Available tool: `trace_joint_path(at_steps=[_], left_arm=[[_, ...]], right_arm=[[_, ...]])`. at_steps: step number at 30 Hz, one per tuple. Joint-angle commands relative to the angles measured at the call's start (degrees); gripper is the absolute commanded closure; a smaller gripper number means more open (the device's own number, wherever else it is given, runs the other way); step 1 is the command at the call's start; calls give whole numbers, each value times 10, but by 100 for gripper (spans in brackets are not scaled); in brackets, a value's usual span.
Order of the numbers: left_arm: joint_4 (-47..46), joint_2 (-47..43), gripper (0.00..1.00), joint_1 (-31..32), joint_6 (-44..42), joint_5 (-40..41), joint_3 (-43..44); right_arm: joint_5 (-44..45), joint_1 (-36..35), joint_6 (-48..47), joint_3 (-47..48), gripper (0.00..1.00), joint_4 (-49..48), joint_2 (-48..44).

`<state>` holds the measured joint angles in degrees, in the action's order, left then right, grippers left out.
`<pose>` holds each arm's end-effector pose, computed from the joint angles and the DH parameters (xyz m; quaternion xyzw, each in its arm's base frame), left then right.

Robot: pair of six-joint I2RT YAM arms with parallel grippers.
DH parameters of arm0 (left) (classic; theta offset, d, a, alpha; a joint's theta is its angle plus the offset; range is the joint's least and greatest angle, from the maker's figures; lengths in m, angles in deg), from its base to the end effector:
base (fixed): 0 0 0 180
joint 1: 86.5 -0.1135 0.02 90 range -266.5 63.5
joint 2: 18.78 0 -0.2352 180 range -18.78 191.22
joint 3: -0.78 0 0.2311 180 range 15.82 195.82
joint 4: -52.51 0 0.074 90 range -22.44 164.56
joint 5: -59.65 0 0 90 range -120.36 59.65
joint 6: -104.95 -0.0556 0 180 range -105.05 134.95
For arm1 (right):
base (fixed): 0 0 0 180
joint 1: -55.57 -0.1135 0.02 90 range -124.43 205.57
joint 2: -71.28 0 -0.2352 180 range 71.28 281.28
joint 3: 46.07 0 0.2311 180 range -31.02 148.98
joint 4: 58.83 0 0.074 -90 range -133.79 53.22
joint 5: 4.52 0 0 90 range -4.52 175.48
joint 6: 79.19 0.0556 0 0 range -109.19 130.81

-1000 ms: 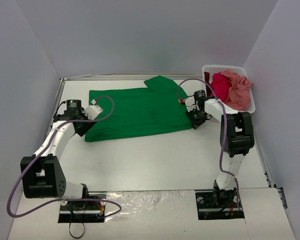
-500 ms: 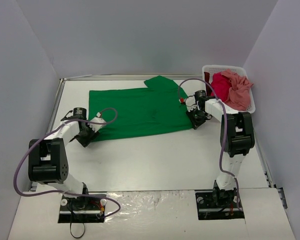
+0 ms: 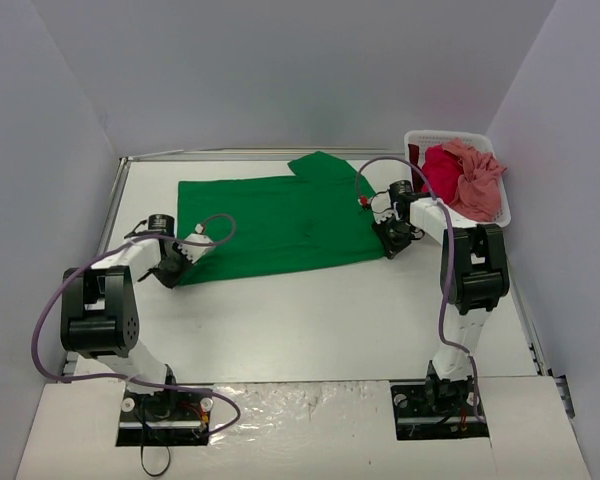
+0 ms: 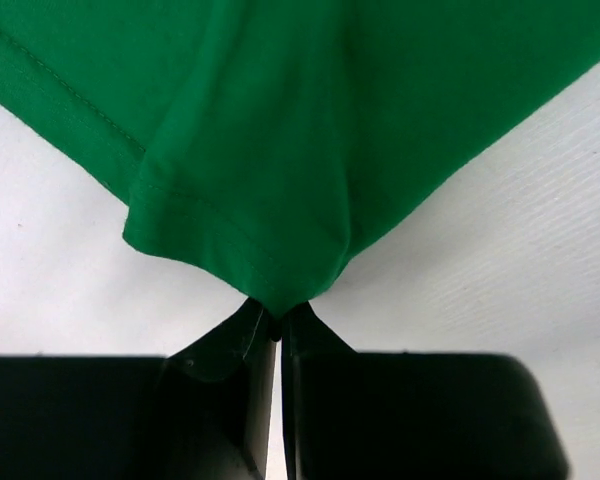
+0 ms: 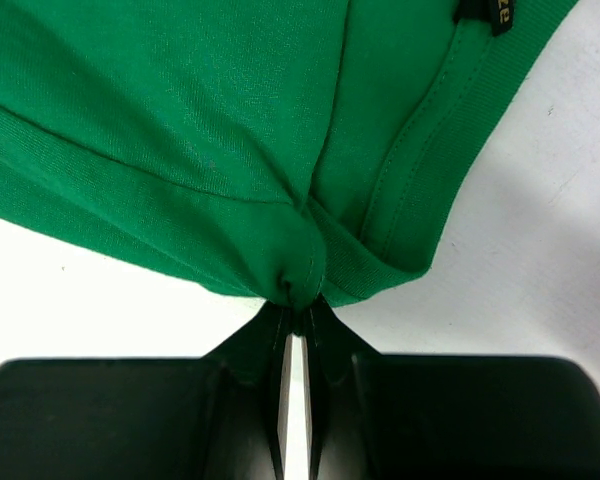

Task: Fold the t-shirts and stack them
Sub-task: Fold the flattened tshirt in 1/3 of the way

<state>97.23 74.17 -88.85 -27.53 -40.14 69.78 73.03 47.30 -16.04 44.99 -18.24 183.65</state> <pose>0.2903 0.0025 0.1346 0.3508 0.9143 -0.0072 0.2024 0.3795 0.0673 0.1338 -0.3161 0.9115 0.0649 0.2552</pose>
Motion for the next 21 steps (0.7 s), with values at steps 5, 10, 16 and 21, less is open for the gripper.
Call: trace_joint_path(at_steps=[5, 10, 16, 21], left_arm=[[41, 1, 98, -23, -43, -38, 27], [51, 0, 98, -42, -71, -28, 24], [68, -11, 98, -52, -83, -41, 17], [86, -34, 98, -53, -97, -43, -3]], right_arm=[[8, 7, 1, -16, 100, 22, 4], [13, 14, -1, -25, 100, 22, -10], [15, 15, -1, -43, 100, 30, -36], [22, 15, -7, -78, 100, 51, -79]])
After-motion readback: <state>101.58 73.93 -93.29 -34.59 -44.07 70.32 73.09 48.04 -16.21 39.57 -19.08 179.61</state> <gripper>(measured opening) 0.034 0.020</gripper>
